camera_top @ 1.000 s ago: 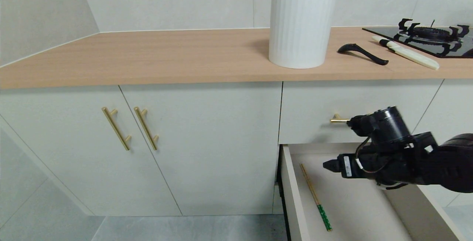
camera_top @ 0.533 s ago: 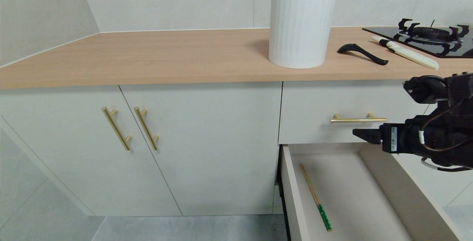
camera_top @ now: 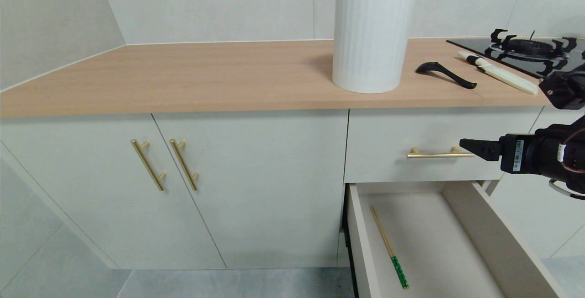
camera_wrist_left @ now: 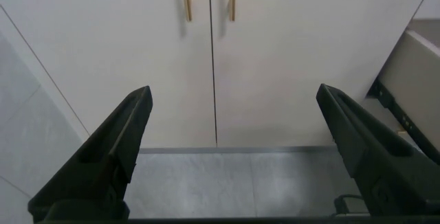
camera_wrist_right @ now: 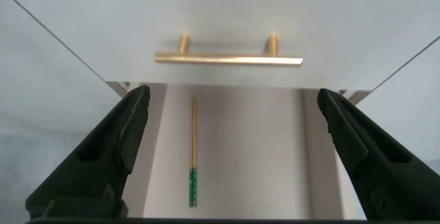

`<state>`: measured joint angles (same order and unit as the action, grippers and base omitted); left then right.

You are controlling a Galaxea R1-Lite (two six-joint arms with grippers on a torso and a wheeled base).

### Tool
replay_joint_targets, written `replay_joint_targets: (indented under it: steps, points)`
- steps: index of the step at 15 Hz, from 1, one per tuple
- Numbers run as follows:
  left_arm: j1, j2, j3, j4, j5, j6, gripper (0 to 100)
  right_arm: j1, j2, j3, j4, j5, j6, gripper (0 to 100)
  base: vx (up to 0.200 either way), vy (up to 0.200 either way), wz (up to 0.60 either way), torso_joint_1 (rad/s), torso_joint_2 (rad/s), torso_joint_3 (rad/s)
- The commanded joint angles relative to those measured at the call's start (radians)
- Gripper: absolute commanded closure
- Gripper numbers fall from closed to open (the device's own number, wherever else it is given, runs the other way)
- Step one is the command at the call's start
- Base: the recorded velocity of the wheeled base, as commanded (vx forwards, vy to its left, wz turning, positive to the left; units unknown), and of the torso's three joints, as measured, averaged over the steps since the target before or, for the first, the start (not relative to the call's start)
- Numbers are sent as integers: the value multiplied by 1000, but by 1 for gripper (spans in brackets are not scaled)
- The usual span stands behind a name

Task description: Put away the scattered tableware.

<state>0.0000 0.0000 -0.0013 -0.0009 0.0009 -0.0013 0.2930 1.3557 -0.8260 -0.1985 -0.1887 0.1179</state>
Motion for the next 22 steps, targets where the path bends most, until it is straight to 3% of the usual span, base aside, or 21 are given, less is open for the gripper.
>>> replay_joint_targets:
  steps: [1,13,19,20,22]
  points:
    - [0,0,1,1,1,0,0,-2,-1,4,2,0,0,0,0,0,0,90,-178,-281]
    - [0,0,1,1,1,0,0,-8,14,16,2,6,-12,0,0,0,0,182,-478,-286]
    - [0,0,1,1,1,0,0,-51,71,7,-45,9,-87,0,0,0,0,53,-125,-68]
    - [0,0,1,1,1,0,0,-97,154,-21,-176,51,-129,0,0,0,0,0,0,0]
    - [0,0,1,1,1,0,0,-133,184,-70,-196,166,-149,0,0,0,0,0,0,0]
